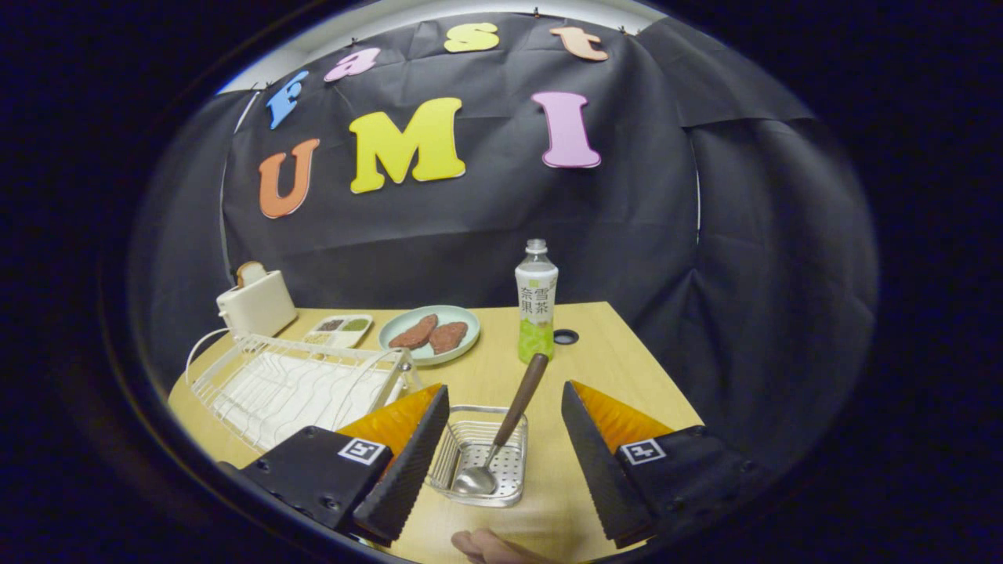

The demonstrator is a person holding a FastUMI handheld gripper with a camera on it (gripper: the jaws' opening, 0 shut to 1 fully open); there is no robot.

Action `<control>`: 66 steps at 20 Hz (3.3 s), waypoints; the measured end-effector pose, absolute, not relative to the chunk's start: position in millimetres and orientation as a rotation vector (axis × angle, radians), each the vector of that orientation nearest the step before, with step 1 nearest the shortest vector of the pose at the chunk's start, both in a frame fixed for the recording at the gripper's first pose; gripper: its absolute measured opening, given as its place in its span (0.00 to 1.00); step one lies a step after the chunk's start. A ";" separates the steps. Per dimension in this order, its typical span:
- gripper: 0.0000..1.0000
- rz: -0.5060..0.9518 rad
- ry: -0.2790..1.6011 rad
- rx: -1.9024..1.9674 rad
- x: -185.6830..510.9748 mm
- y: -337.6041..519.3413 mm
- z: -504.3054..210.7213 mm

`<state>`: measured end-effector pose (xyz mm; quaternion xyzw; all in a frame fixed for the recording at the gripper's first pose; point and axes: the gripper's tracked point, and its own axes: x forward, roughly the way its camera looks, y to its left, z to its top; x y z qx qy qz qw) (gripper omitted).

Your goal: Take the plate from the dish rack, then take the spoon from the basket and place it into the plate.

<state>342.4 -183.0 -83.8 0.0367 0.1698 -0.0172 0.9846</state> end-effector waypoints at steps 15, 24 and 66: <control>0.21 -0.015 0.392 0.145 379.5 -160.9 -100.2; 0.14 -0.109 0.213 0.123 327.5 -166.1 -38.6; 0.33 -0.080 0.027 -0.145 96.2 15.3 -107.6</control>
